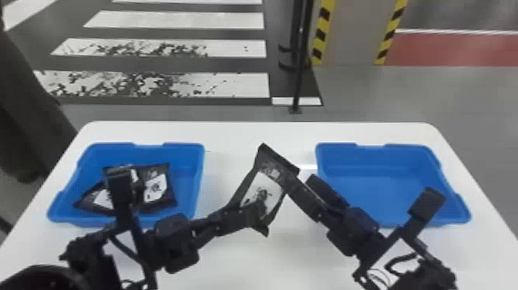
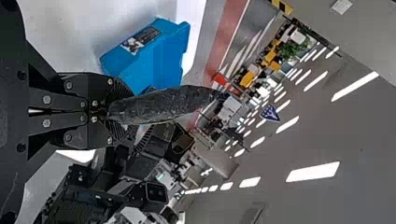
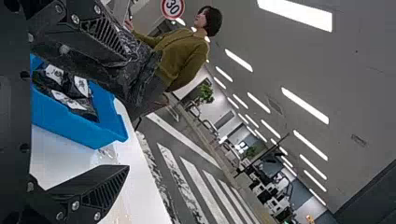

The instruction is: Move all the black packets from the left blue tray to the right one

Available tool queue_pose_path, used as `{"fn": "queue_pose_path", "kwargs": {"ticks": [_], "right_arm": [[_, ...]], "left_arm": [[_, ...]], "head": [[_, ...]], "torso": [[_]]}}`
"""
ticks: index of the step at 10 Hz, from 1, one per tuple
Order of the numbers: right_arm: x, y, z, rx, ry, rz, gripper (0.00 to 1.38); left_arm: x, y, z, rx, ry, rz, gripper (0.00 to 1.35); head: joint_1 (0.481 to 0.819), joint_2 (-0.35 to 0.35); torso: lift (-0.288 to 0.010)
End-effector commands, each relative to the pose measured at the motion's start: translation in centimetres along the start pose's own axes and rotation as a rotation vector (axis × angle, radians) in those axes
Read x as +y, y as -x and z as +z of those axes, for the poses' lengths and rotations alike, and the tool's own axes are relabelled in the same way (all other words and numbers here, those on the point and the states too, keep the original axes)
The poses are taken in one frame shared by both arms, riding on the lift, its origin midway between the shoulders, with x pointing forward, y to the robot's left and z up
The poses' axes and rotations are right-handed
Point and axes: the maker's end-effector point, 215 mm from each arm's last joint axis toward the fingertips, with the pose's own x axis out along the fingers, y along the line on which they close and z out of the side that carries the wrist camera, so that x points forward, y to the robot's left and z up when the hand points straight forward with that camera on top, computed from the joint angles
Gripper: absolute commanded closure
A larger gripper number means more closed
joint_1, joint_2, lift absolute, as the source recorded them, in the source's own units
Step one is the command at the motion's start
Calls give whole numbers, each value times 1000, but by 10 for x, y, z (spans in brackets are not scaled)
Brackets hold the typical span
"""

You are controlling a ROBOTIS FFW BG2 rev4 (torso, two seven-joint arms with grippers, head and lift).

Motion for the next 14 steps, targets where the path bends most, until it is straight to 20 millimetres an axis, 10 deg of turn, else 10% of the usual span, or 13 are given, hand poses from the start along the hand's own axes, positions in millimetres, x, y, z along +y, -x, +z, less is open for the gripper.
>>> {"fn": "queue_pose_path", "kwargs": {"ticks": [1,7,10,12,14], "right_arm": [[9,-4,9,-16,4,25,205],[64,-7,-40,106,-206,195,1277],[56,-10,-10,14,-157,185,1276],[34,-11,0,-10,-140,149,1276],[-42,-5,24,-15,-29,-2,1276]], "left_arm": [[-1,-3,-5,8,14,-9,1204],[-1,-6,-9,3,39,-23,1204],[-2,-7,-10,-3,50,-30,1179],[8,0,-18,3,91,2,464],[19,10,-21,-5,105,31,96]], "head": [[695,-26],[695,41],[695,35],[695,24],[695,2]], "torso": [[-140],[-140],[-140],[-140],[-140]]}}
